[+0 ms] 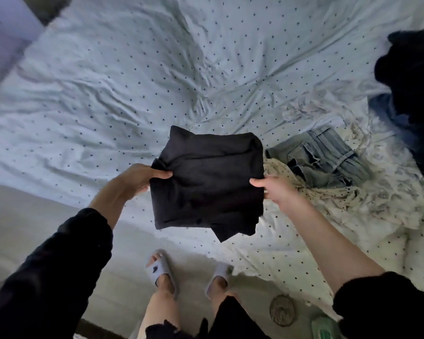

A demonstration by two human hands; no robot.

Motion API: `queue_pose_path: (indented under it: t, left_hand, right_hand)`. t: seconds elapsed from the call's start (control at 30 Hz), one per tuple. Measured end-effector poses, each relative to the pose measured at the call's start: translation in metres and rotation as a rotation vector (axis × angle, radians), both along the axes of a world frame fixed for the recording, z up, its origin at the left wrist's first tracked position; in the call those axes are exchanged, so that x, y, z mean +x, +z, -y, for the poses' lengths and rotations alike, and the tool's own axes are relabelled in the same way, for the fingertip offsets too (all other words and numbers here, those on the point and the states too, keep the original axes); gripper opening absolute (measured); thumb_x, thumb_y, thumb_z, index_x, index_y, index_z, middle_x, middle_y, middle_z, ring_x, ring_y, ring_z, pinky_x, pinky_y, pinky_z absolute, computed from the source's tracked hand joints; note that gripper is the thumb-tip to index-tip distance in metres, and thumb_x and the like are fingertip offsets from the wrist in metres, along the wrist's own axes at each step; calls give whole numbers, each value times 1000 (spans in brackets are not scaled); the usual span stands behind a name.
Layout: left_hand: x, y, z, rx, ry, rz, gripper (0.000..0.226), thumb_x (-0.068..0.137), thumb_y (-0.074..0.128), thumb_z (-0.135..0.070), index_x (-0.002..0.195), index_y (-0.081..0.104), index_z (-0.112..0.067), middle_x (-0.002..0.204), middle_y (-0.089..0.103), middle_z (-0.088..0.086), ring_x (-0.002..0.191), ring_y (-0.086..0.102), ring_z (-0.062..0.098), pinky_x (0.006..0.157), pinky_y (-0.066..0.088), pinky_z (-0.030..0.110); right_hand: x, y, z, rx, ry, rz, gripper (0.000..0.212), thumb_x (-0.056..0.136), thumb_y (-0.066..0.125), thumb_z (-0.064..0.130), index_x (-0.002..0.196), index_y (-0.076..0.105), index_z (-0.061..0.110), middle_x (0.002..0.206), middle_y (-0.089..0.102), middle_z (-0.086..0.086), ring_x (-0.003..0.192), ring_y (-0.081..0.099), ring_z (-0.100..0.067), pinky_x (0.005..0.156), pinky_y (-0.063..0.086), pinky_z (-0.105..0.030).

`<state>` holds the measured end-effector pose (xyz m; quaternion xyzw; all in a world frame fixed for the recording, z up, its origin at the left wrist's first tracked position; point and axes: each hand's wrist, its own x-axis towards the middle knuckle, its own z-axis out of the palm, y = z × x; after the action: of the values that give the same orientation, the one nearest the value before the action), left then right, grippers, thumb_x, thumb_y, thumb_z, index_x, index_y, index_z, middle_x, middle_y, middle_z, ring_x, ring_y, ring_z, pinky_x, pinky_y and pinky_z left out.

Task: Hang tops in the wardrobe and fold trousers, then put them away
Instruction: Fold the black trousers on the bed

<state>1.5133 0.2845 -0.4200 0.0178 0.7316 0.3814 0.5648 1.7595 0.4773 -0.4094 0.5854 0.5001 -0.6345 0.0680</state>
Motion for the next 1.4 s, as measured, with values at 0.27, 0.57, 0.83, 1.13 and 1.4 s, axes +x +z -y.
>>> queue_pose_path:
  t: [0.27,0.57,0.83,1.13,1.4]
  left_hand:
    - [-139,60,190,130,339,-28,53,57,86,-19,101,60,-8,97,49,8,90,39,21,69,27,26]
    - [-324,103,414,145,658,-183,34,57,85,-21,79,62,-10,68,46,1,56,29,12,52,18,26]
    - [-447,120,505,163,867,-229,78,36,88,-32,105,62,-4,96,57,9,90,44,20,78,32,32]
    - [-633,131,523,206,1047,-259,52,69,82,-16,113,62,5,96,60,8,88,47,20,71,33,29]
    - [-812,146,511,291,1049,-265,61,49,85,-16,104,62,1,98,59,9,89,53,20,79,38,30]
  right_hand:
    - [-223,87,102,15,475,53,9,87,63,22,93,65,16,93,69,4,68,63,-6,75,41,-17]
    - [-494,113,298,45,775,-50,6,88,62,16,81,61,17,82,66,3,59,63,-6,62,44,-11]
    - [-676,148,381,138,963,-82,23,85,66,21,106,61,16,105,67,-1,84,63,-19,103,32,-37]
    - [-892,180,409,235,980,-180,10,86,64,20,82,55,19,87,62,3,43,50,-6,90,32,-31]
    - [-1056,183,413,310,815,-194,14,84,65,18,94,57,13,91,64,-4,56,55,-14,72,38,-26]
